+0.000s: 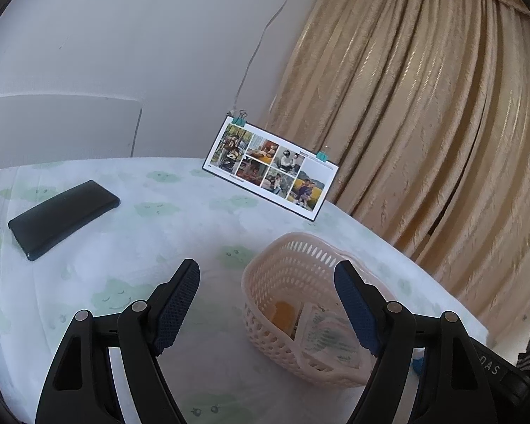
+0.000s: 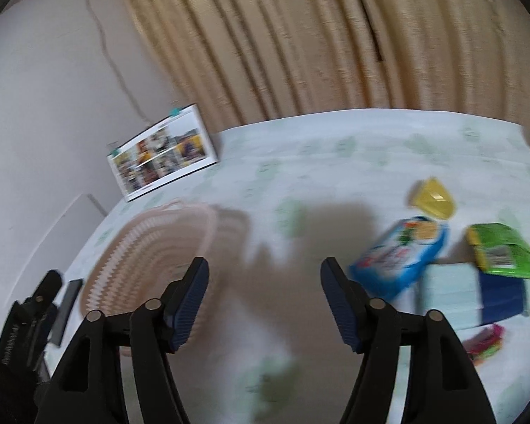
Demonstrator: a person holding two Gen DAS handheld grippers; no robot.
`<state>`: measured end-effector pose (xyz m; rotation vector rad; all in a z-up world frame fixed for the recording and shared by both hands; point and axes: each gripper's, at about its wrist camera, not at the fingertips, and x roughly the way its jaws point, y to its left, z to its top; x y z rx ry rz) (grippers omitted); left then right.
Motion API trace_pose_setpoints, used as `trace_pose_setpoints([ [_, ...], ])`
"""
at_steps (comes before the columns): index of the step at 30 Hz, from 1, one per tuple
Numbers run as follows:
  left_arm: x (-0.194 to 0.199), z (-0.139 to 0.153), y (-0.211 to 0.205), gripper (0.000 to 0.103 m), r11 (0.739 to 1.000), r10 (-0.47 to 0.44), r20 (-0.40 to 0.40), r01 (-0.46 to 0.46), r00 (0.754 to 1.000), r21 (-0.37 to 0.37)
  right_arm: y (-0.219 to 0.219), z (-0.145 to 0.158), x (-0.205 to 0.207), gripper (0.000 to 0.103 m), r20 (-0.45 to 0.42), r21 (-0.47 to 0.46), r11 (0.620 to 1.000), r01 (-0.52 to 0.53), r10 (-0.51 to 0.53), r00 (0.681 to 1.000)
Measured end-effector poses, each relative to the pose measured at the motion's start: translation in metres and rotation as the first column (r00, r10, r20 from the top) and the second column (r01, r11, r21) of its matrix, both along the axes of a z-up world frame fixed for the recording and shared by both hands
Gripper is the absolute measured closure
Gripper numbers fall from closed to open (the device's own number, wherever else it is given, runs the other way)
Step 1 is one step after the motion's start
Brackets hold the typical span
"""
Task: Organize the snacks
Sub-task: 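Grasp the green snack packet with the right tool and lift it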
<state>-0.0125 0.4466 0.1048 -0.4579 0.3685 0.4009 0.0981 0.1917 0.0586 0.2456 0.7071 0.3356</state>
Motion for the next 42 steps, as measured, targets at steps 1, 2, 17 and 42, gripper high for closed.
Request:
trace_pose_setpoints([
  [1,0.0,0.0,0.0,0.024,1.0,-0.001,-0.001,0.001,1.0,0.002,-0.007,0.0,0.001,0.036,0.004,-0.009,1.0,0.024,-0.024,1.0],
  [2,0.0,0.0,-0.001,0.024,1.0,-0.002,-0.002,0.002,1.0,0.007,-0.013,-0.001,0.002,0.036,0.007,-0.02,0.999,0.047,-0.046,0.999],
  [17,0.008,0.001,-0.022,0.024,0.994,-0.044,-0.025,0.046,0.999,0.096,-0.112,0.005,0.003,0.023,0.022,-0.057,0.957,0.284,-0.283,0.959],
  [42,0.016,0.002,-0.055,0.024,0.97,-0.126,-0.057,0.135,0.99,0.202,-0.159,-0.043,0.059,0.008,-0.221,-0.254,0.92,0.299,-0.356,0.908],
])
